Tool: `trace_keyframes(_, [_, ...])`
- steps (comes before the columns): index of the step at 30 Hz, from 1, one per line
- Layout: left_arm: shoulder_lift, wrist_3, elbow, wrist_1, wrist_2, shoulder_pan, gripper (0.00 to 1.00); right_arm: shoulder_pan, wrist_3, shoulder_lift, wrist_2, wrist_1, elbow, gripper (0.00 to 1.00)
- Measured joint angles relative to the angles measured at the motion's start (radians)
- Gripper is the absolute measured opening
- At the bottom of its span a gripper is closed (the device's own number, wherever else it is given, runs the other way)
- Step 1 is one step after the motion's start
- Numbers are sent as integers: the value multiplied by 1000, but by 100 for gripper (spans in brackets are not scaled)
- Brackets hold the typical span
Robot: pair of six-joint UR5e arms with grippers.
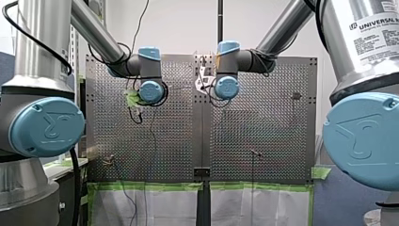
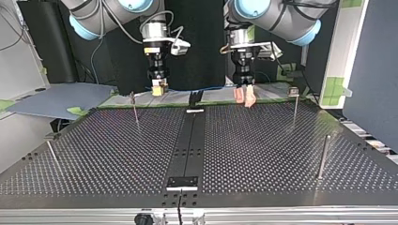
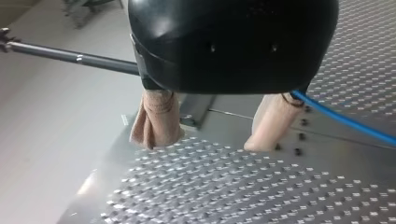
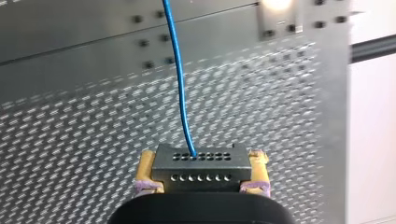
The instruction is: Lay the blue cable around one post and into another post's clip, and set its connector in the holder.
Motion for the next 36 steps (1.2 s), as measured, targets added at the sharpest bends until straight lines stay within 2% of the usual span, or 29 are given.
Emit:
trace_keyframes(8, [69, -44, 52, -69, 69, 69, 100, -17, -6, -65, -31, 66, -53, 0])
trace_keyframes(19, [163, -73, 72, -163, 163, 163, 100, -20, -38, -158, -83, 163, -96, 0])
trace_keyframes(29, [255, -135, 104, -255, 247, 255, 100, -19, -51, -162, -130, 249, -99, 0])
trace_keyframes(36, [311, -155, 125, -316, 255, 316, 100, -10, -67, -141, -164, 287, -106, 0])
